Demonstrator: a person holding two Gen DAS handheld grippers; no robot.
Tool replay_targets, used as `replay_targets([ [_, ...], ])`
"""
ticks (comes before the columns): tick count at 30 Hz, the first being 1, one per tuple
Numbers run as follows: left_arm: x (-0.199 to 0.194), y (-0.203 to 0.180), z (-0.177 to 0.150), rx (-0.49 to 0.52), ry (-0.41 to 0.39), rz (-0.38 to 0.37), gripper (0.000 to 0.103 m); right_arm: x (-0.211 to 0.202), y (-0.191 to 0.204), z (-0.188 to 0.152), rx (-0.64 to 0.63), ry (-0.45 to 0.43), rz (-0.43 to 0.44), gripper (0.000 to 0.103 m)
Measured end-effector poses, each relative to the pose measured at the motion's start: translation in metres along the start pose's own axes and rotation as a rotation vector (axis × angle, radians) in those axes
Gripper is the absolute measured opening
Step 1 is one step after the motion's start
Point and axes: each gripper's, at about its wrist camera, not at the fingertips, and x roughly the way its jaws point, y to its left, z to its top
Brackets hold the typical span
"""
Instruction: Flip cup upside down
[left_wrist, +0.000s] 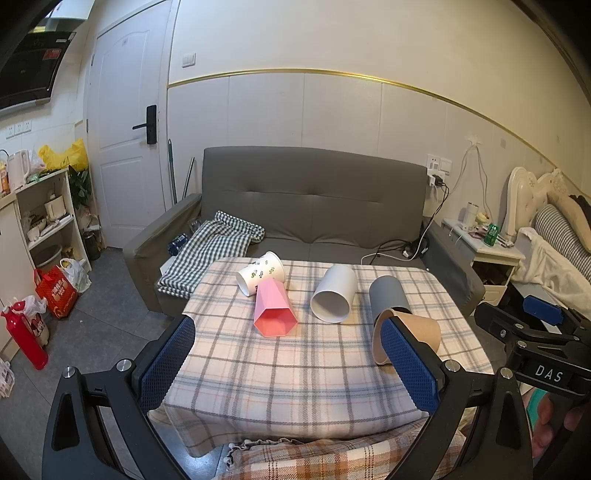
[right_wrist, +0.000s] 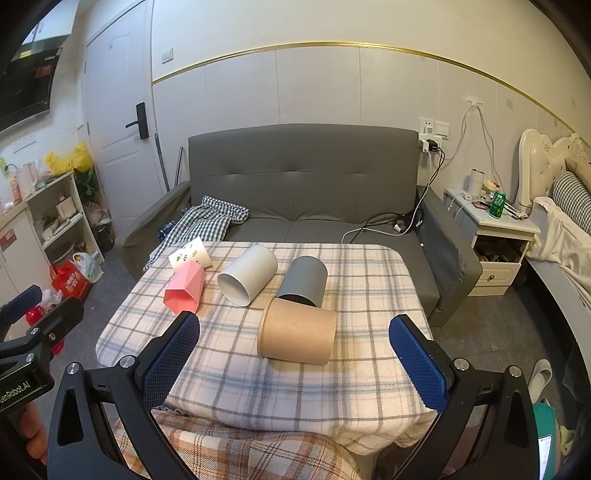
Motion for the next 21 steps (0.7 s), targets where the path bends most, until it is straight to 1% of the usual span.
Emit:
replay_targets([
  [21, 0.0013, -0.0007, -0.0026, -0.004, 0.001, 0.001, 0.103, 0.0004, 0.0015, 0.0004, 0.001, 0.003, 0.001, 0.103],
])
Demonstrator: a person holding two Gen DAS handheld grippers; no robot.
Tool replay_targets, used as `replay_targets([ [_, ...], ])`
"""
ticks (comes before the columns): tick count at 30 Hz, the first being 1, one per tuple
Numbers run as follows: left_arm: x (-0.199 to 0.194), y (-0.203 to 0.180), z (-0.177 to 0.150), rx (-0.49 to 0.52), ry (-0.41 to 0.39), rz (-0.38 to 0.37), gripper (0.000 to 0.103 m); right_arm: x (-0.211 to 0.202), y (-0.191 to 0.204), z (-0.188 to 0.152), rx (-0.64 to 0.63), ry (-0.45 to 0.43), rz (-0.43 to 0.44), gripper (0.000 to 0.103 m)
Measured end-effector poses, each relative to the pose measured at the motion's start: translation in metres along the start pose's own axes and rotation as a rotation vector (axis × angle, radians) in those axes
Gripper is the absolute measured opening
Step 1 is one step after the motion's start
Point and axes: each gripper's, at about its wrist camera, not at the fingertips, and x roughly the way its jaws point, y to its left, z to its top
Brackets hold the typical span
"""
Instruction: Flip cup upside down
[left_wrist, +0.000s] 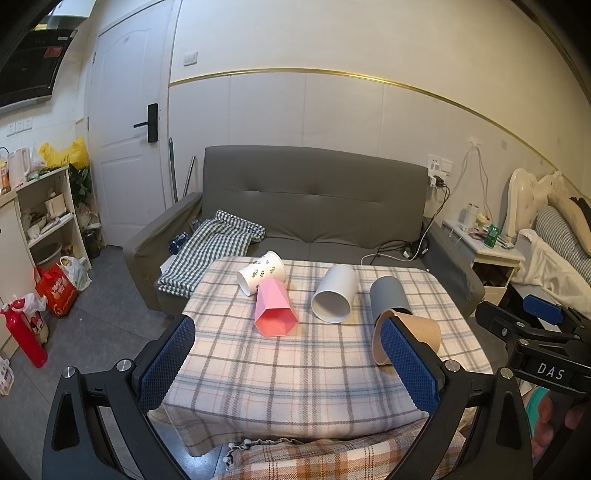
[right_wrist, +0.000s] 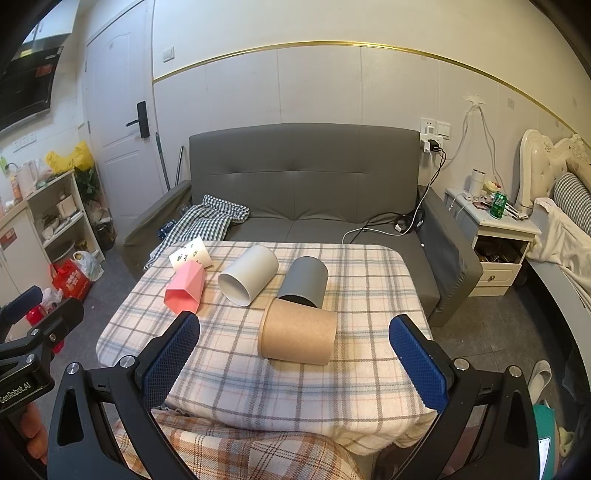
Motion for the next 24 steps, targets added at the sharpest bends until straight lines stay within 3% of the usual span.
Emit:
replay_targets([
  [15, 0.001, 0.0, -0.004, 0.002, -0.001, 0.002, 0.103, 0.004, 0.01, -0.011, -0.002, -0.006, -0.001, 0.103],
  [24, -0.001, -0.003, -0.002, 0.012, 0.016, 0.019, 0.103, -0.006, 0.0, 0.002, 0.017, -0.009, 0.015, 0.103],
])
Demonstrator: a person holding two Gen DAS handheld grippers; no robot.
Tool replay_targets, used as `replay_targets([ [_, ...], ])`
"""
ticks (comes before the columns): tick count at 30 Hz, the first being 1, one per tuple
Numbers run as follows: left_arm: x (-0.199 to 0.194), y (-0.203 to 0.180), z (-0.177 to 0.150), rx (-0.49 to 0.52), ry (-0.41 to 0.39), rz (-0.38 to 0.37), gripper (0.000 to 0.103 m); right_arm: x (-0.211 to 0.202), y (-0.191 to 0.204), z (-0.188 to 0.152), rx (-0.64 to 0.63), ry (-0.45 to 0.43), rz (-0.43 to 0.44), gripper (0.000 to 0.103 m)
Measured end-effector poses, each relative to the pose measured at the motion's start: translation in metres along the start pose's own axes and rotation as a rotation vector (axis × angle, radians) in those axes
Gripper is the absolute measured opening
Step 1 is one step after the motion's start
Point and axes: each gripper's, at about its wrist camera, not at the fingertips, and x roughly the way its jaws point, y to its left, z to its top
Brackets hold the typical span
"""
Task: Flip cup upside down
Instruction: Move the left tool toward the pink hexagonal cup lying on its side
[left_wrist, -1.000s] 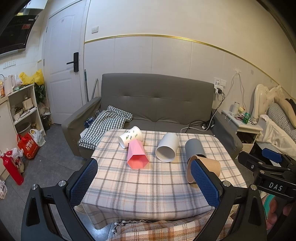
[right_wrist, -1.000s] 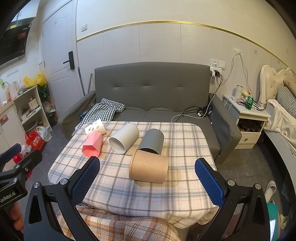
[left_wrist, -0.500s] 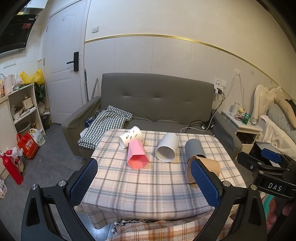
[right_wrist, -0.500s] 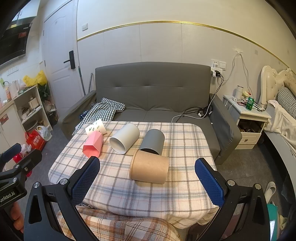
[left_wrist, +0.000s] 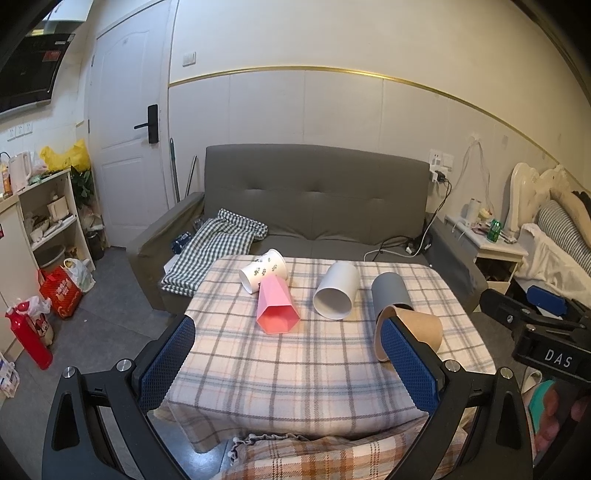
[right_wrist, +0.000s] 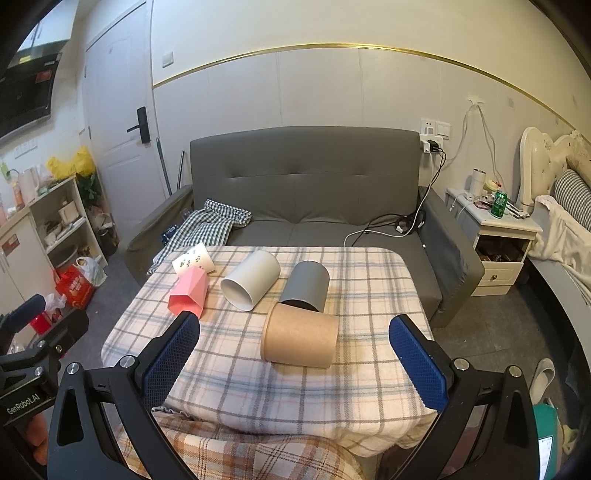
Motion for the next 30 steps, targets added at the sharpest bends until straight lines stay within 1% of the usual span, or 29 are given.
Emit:
replay_targets([
  [4, 0.0, 0.001, 0.001, -0.001, 0.009, 0.01, 0.103, 0.004, -0.003, 0.002, -0.002, 0.008, 0.0, 0.103],
  [7, 0.001, 0.002, 0.004, -0.009, 0.018, -0.003, 0.103, 0.006, -0.003, 0.003, -0.009, 0.012, 0.003, 0.103],
  [10, 0.003, 0.002, 0.007, -0.005, 0.019, 0.002, 0.103, 0.012, -0.004, 0.004, -0.017, 0.023, 0.001, 0.103],
  [15, 0.02, 0.0, 0.018, -0.005, 0.047, 0.012, 0.103, 0.026, -0.011, 0.008, -0.005, 0.048, -0.005, 0.103],
  [20, 0.056, 0.005, 0.028, -0.032, 0.11, 0.031, 0.103, 0.047, -0.019, 0.015, 0.003, 0.069, -0.014, 0.103],
  [24, 0.097, 0.011, 0.035, -0.049, 0.175, 0.043, 0.103, 0.073, -0.021, 0.021, 0.001, 0.094, -0.019, 0.103],
  [30, 0.163, 0.015, 0.025, -0.052, 0.277, 0.031, 0.103, 0.119, -0.022, 0.022, 0.012, 0.151, -0.017, 0.103],
])
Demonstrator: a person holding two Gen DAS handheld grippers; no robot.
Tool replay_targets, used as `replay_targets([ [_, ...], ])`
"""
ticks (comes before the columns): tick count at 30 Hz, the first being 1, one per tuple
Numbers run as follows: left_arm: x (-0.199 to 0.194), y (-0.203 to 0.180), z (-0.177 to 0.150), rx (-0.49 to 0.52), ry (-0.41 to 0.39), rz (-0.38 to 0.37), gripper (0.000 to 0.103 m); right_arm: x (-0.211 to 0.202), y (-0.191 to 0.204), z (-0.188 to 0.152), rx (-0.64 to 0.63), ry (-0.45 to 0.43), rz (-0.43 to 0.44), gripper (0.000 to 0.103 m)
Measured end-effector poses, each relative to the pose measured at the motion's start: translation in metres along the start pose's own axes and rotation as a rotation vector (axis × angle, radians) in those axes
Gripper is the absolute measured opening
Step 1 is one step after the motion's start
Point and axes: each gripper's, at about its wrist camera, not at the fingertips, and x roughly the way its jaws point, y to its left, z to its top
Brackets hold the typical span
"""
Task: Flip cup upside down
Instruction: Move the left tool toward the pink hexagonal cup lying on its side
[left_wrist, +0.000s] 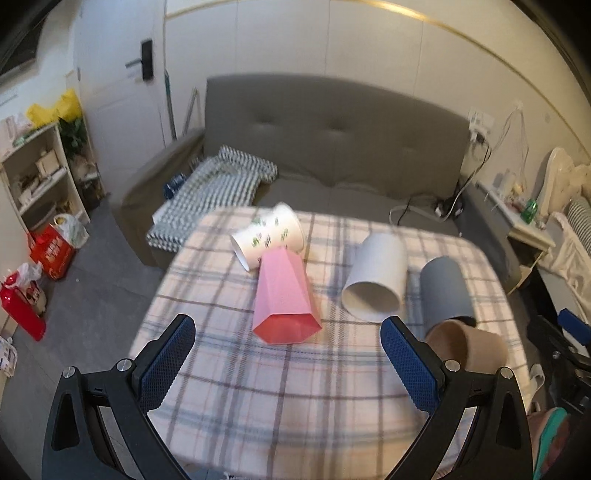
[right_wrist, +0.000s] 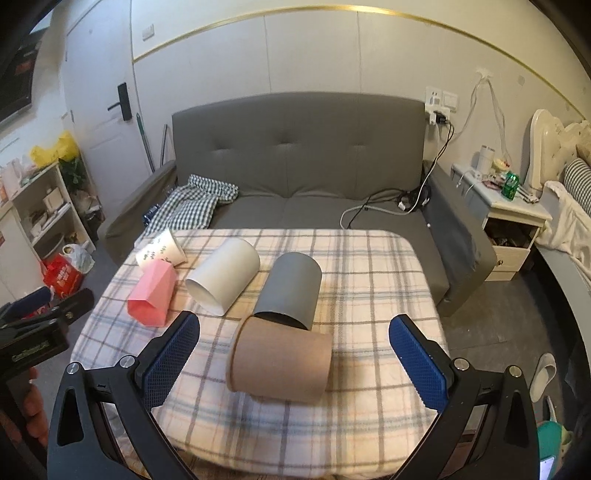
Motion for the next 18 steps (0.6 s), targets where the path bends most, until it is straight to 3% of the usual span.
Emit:
replay_targets([
  [5, 0.053, 0.003, 0.004, -0.002, 0.085, 0.003, 0.101, 0.033, 0.0, 0.001, 0.01, 0.048, 0.006, 0.103],
  [13, 0.089, 0.002, 0.005, 0.004, 0.15, -0.018, 0.101, 0.065, 0.0, 0.003, 0.01, 0.095, 0.001, 0.103],
  [16, 0.092, -0.002, 0.004, 0.015, 0.157, -0.039, 0.089, 0.069, 0.001, 0.001, 0.011, 0.109, 0.001, 0.103],
  [17, 0.094, -0.003, 0.004, 0.021, 0.169, -0.041, 0.076, 0.071, 0.001, 0.0, 0.013, 0.112, 0.002, 0.103],
  [18, 0.098, -0.003, 0.004, 0.024, 0.182, -0.035, 0.069, 0.072, 0.001, -0.001, 0.014, 0.117, 0.004, 0.103],
])
